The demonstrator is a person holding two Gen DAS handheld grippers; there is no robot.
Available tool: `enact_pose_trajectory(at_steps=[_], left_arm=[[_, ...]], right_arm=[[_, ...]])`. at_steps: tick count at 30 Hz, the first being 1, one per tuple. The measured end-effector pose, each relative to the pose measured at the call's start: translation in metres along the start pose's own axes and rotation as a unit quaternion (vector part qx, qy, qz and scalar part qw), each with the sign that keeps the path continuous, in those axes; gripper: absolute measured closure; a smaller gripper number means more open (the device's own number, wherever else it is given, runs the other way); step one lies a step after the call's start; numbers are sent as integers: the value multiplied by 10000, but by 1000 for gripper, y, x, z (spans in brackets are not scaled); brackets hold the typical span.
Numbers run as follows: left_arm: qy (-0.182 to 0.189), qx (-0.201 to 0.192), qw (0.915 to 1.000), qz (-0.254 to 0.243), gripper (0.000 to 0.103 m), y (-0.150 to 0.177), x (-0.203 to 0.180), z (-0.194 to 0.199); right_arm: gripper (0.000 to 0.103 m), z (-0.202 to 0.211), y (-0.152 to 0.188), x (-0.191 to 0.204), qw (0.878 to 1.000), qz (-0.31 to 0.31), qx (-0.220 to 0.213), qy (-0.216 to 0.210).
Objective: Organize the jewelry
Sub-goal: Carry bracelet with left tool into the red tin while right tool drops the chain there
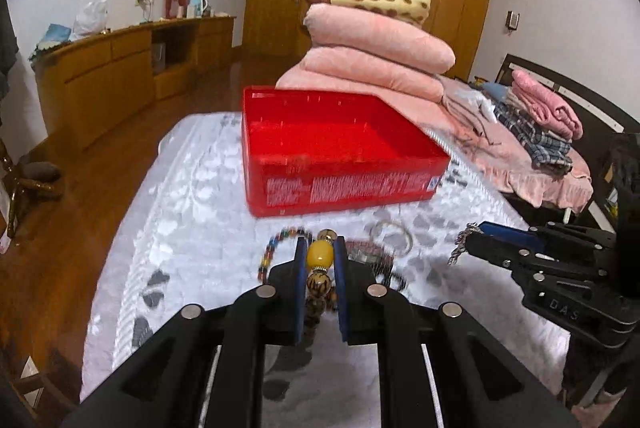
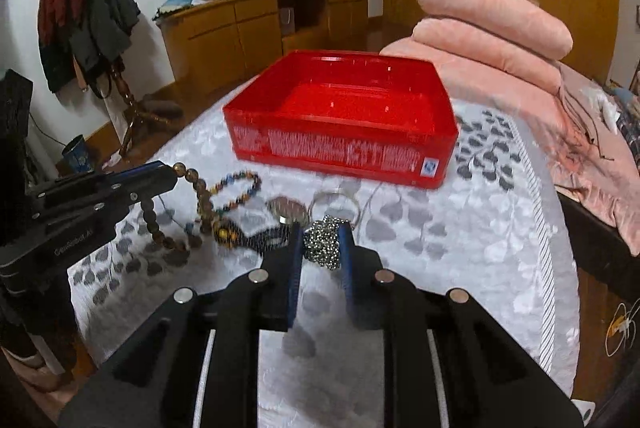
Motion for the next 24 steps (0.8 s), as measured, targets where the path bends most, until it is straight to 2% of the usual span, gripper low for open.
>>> enact_pose_trajectory(at_steps=[17, 24], left_arm=[[82, -548, 9984, 128, 90, -68, -4, -20], [8, -588, 9981, 155, 90, -85, -1, -42]], right_arm=[[86, -27, -59, -22, 9989, -343, -310, -33], [86, -42, -76, -30, 9984, -452, -342, -47]])
Point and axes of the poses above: each gripper's, at about its wrist camera, not at the fingertips, and z roughly against the way its jaws point, x to its left, y to its underside, the point moved 4 cm from there along -z, roughly the way its jaws point, and after that the axes turned 8 degrees about -x, right-handed, at the moved point
